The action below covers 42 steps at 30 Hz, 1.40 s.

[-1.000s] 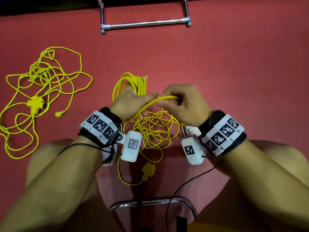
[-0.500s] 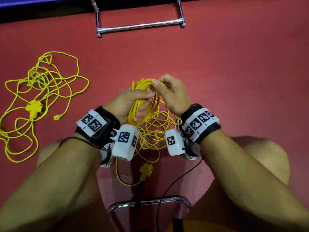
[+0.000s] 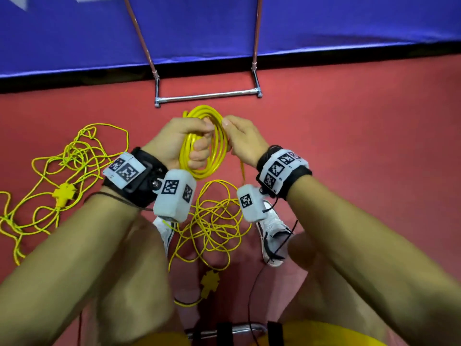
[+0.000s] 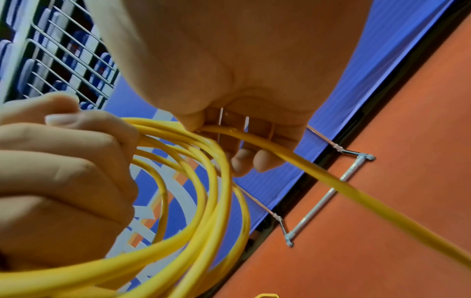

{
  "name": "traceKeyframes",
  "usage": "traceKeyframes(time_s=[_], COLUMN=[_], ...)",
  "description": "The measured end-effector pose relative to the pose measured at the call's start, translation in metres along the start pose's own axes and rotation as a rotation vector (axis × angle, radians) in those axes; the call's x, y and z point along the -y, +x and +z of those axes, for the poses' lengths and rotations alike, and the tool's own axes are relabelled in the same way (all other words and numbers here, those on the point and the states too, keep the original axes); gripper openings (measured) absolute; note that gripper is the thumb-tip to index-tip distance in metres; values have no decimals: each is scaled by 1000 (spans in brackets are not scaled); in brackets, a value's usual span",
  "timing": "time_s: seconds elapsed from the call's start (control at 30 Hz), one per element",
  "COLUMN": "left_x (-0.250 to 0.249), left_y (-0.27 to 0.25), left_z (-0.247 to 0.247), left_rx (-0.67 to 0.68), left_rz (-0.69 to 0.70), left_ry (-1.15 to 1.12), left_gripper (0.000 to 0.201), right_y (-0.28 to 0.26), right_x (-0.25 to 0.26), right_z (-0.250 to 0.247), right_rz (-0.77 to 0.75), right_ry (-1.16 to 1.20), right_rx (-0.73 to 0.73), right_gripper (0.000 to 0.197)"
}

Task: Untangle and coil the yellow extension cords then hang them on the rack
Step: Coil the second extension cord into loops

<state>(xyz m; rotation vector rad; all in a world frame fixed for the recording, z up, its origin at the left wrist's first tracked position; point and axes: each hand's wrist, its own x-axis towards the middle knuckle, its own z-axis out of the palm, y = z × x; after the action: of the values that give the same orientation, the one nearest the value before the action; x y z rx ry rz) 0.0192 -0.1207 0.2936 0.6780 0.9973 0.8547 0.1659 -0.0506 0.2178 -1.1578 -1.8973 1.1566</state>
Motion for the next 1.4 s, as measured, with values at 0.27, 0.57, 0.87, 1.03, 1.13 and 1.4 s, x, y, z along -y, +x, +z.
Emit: traceKeyframes(time_s=[0.27,0.57,0.87,1.03,1.13,1.4], left_x=[-70,-139,-145,-146,-146,-156], left_y=[-73,-165,-201,-209,-211,-214], left_z=[16,40,65,76,84,93], left_rx=[17,29,-66,-59,-44,43], left_rz=[117,213,364,421,435,485], left_ry=[159,312,196,154,139,47], left_gripper=[18,27,33,39,30,26], right_y=[2,-22,-43,-55,-61,-49], right_x=[100,214,277,301,304,299], right_z=[-14,-31,-36,-48,-53,-55], right_rz=[-97,-160,-143,12,90,-118], right_ry=[-13,-30,-98,-174,-305,-197], right_rx=[5,-100,-191,-183,-196,-294], right_gripper=[41,45,52,66,80,54])
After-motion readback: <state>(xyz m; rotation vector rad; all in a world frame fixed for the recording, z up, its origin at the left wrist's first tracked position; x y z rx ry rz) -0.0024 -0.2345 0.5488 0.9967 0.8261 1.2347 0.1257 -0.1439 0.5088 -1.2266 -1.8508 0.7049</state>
